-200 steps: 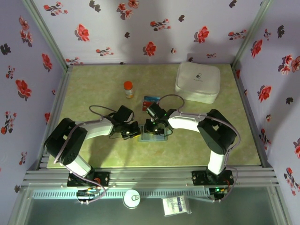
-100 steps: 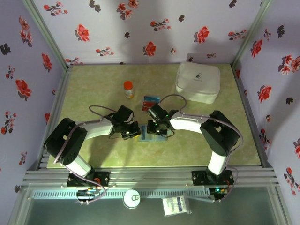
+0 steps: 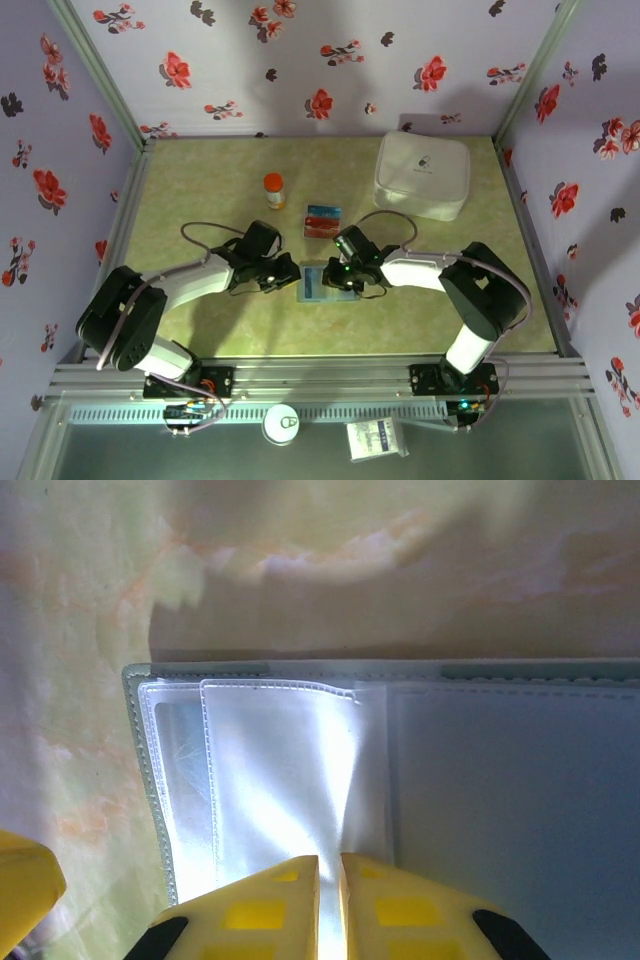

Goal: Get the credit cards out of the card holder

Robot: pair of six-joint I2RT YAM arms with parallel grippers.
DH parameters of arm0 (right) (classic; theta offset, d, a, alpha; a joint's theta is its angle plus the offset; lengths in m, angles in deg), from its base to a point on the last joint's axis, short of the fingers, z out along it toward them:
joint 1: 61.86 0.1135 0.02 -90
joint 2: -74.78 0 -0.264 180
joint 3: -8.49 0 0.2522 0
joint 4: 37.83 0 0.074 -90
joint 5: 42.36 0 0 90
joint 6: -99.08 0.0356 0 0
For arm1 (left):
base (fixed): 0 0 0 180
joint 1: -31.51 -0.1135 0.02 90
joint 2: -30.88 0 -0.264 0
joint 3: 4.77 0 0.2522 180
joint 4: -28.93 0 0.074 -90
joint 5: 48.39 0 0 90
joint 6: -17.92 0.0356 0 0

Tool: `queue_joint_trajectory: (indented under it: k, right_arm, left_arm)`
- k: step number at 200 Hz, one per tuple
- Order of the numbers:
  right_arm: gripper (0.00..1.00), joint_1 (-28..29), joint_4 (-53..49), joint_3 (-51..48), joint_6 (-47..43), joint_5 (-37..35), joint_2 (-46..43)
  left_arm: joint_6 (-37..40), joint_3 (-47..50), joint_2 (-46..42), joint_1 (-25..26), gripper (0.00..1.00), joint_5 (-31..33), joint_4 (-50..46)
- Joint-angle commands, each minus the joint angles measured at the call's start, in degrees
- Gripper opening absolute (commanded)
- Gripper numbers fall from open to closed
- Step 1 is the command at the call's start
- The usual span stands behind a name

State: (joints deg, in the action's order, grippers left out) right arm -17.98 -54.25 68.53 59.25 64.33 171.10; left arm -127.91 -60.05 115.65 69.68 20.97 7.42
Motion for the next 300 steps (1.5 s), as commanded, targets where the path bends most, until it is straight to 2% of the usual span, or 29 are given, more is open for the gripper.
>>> queue_joint_trajectory:
  k: [1, 31, 69, 232, 300]
  right_arm:
    - [0.13, -0.81, 2.65, -1.78, 0.8, 1.42, -1.19]
    - [0.13, -1.27, 3.9, -2.82, 1.11, 1.92, -1.46]
    - [0.13, -1.43, 4.42, -3.47, 1.15, 2.21, -1.39]
    - [0.13, -1.53, 5.64, -4.71, 1.59, 2.89, -1.51]
    - [0.13, -1.78, 5.86, -5.31, 1.51, 2.71, -1.62]
  left_arm:
    - [-2.24, -1.2, 0.82, 1.15, 0.13, -1.33, 2.68]
    - [-4.0, -2.05, 4.03, 2.24, 0.19, -2.82, 6.52]
    - [-4.44, -3.69, 7.95, 3.14, 0.25, -2.38, 7.04]
    - [-3.32, -7.09, 12.37, 4.61, 0.3, -0.81, 2.51]
    - [-1.34, -7.96, 9.4, 4.63, 0.31, 4.73, -3.67]
